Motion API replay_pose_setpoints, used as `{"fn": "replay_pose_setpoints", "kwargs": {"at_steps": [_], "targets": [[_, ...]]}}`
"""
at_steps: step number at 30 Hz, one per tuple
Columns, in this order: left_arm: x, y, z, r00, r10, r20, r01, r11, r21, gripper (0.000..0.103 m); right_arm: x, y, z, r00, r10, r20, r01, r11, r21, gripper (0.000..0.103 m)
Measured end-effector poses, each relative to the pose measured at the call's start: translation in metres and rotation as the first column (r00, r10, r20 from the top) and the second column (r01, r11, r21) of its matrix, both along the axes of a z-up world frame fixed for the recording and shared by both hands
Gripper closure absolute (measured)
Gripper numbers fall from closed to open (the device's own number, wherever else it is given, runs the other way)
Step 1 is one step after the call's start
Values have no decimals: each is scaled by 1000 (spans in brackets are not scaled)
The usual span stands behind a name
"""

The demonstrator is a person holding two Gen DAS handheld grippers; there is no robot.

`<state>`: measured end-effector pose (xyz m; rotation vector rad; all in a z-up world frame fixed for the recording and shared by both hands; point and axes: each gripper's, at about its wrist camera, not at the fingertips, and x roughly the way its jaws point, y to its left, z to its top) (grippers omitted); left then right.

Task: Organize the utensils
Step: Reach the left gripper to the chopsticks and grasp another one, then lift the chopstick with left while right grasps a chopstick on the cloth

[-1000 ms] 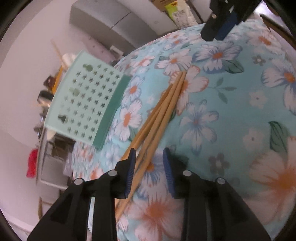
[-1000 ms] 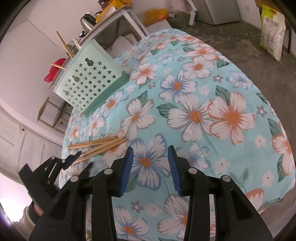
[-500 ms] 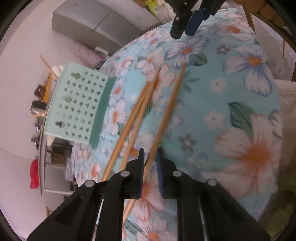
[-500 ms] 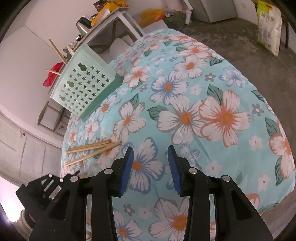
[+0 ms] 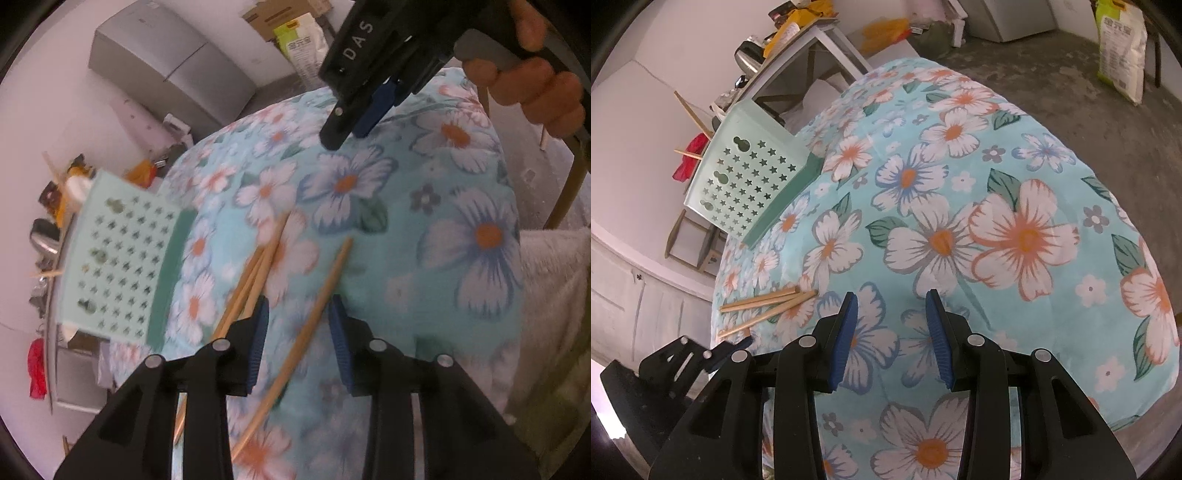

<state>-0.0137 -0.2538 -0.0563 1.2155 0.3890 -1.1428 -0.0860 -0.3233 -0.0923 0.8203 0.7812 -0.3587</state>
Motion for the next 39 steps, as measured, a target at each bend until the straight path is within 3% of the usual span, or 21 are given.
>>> {"fn": "replay_pose_setpoints", "kwargs": {"at_steps": [3,7,12,17,21,27,33,39], "targets": [[-1,-11,-7,1000,-19,-13,19,1000,16,75,0,-1,-2,1000,-1,-4,1,1000,3,65],[-4,-16,-10,999,-40,-30,41,999,23,90,-1,-1,-1,1000,-6,-4,6,1000,-1,65],[-9,-13,-5,999,-43,-1,43,999,7,92,-2,-2,0,1000,-14,4,14,1000,7,65],[1,-5,20,1000,21,19,-19,998,-67,95,-3,-3,6,1000,-17,26,16,1000,21,64],[26,8,57,991,130,-4,-129,974,-186,96,1,1,12,998,-5,59,3,999,47,64],[62,34,101,959,280,-47,-279,898,-339,98,18,17,20,992,50,120,-64,991,120,64],[94,70,127,894,423,-146,-442,785,-434,98,41,45,8,981,131,145,-162,960,229,64],[114,107,137,823,506,-257,-564,676,-474,98,63,58,-12,986,132,97,-155,945,288,65]]}}
